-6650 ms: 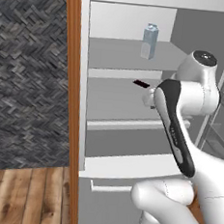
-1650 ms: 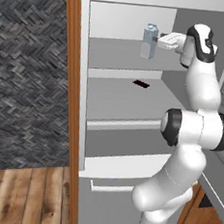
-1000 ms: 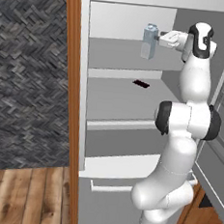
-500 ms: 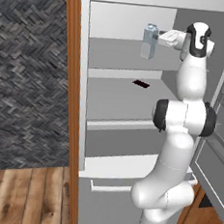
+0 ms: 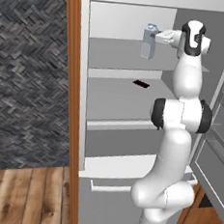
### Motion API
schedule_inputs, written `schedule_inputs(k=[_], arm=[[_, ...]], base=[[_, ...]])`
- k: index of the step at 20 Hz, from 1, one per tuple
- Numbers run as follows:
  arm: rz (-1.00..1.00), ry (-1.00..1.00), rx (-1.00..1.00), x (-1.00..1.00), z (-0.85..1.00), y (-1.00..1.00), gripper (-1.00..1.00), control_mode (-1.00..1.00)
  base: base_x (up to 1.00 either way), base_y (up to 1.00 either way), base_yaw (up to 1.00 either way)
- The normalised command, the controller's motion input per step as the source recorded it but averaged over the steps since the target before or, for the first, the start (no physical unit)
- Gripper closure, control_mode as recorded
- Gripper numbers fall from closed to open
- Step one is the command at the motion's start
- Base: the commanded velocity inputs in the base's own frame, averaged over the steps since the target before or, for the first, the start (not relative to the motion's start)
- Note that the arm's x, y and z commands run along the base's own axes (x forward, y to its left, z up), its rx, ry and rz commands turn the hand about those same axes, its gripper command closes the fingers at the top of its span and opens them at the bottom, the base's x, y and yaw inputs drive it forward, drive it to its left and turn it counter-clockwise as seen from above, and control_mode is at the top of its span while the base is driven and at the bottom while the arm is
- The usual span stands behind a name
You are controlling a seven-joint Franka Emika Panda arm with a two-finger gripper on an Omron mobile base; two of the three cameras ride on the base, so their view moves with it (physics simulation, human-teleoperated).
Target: Take out the milk from the fridge and place it on the tray on the counter. Then take the sugar cube near the tray and place it in the tray.
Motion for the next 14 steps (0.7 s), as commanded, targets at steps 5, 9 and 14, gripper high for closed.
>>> schedule_inputs(k=[5,9,14], arm=[[0.00,0.00,-0.01,0.22,0.00,0.01,-1.00,-1.00],[0.00,0.00,-0.01,0.27,0.00,0.01,-1.00,-1.00],[0.00,0.00,-0.04,0.28,0.00,0.19,1.00,-1.00]], base=[[0.00,0.00,0.00],[0.00,0.00,0.00],[0.00,0.00,0.00]])
